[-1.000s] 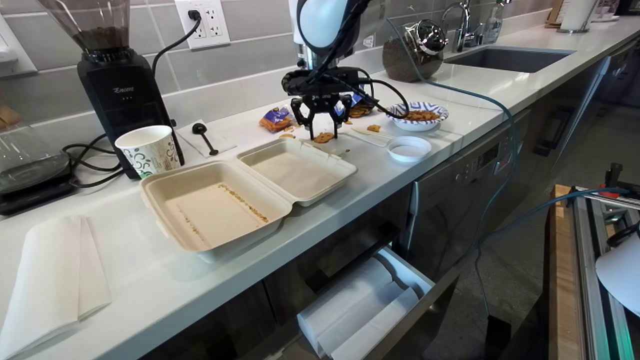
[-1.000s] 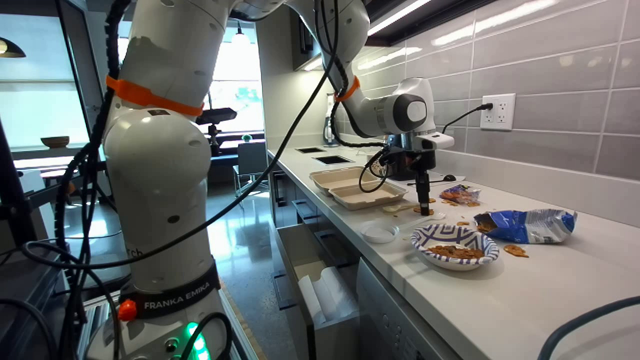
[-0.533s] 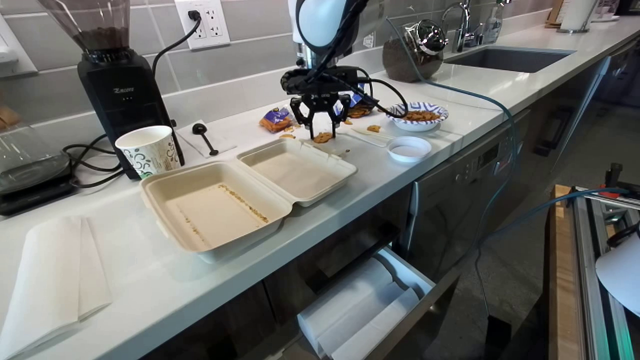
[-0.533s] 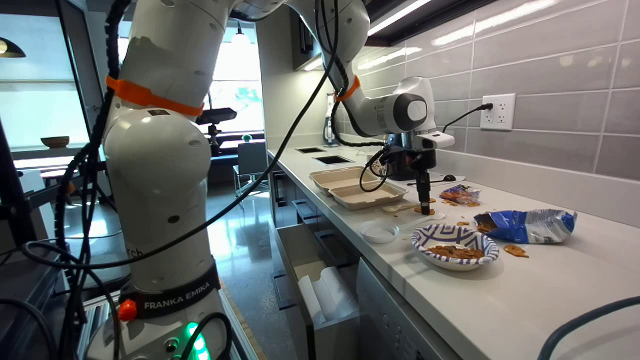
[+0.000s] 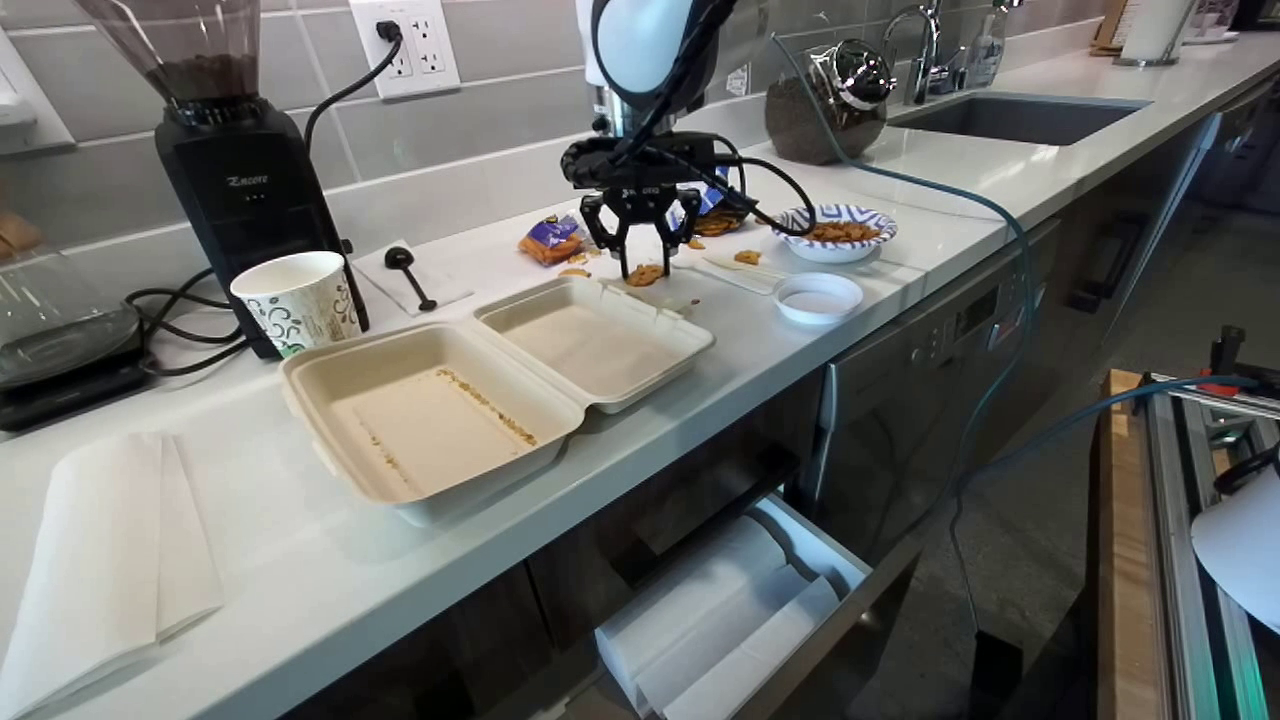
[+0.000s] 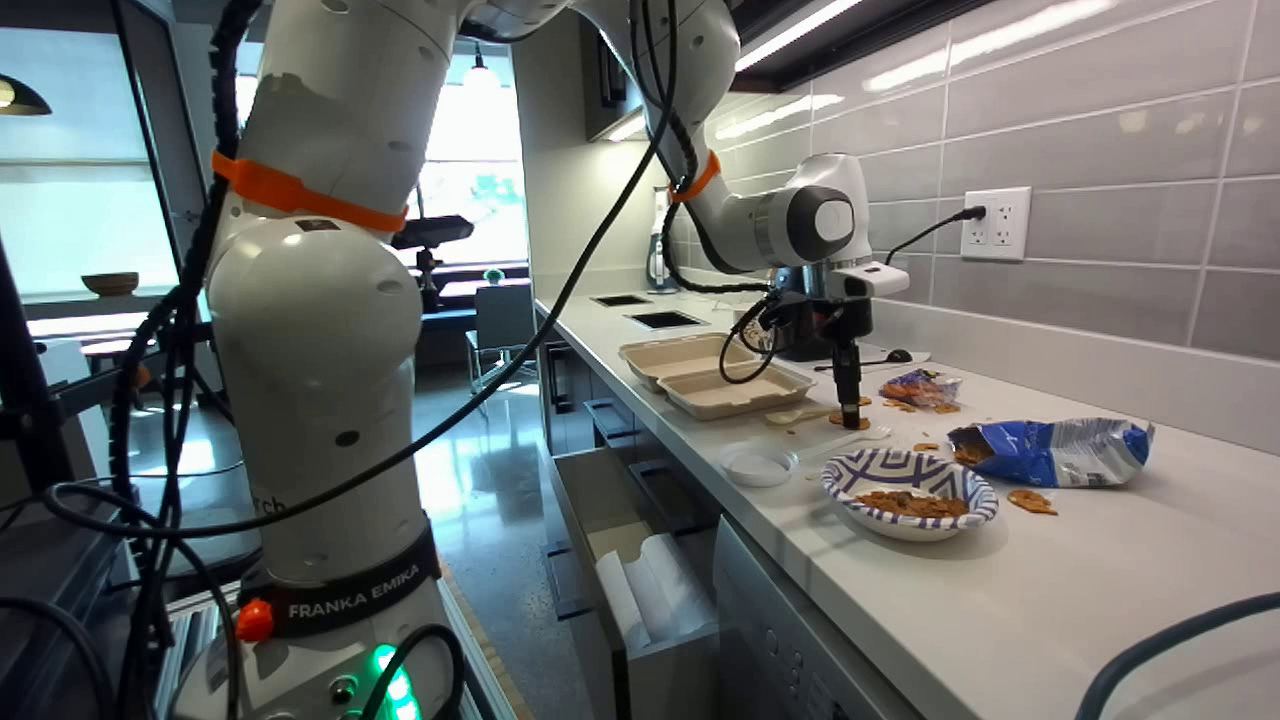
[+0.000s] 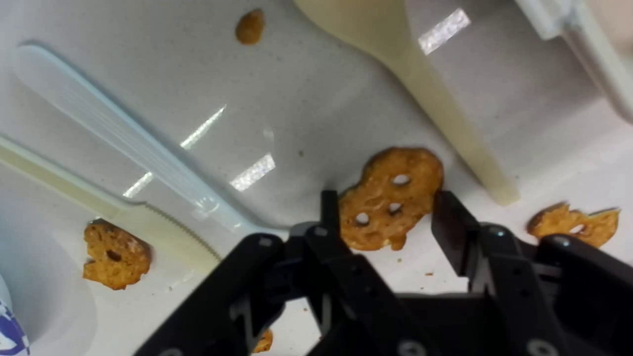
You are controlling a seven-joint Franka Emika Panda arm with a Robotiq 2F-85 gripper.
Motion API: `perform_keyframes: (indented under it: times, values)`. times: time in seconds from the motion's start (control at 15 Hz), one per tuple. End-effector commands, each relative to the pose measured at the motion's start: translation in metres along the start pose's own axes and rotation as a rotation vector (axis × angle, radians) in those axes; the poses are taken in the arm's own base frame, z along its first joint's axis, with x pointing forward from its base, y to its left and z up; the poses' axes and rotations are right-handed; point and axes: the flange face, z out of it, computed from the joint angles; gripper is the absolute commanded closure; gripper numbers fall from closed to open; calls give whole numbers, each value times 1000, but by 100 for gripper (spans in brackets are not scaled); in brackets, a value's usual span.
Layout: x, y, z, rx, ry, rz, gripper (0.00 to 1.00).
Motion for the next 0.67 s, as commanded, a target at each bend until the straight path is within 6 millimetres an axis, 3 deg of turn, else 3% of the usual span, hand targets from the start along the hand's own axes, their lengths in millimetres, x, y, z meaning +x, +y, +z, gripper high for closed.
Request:
perform_keyframes:
  times: [0.0, 0.13, 0.27, 0.33, 0.6]
  values:
    - [-3, -2, 7, -25, -27, 21, 39]
    - [-3, -2, 7, -26, -27, 22, 29]
    - [-3, -1, 8, -28, -28, 22, 31]
    - [-3, -1, 8, -29, -29, 22, 27]
    - [-3, -1, 9, -30, -30, 22, 38]
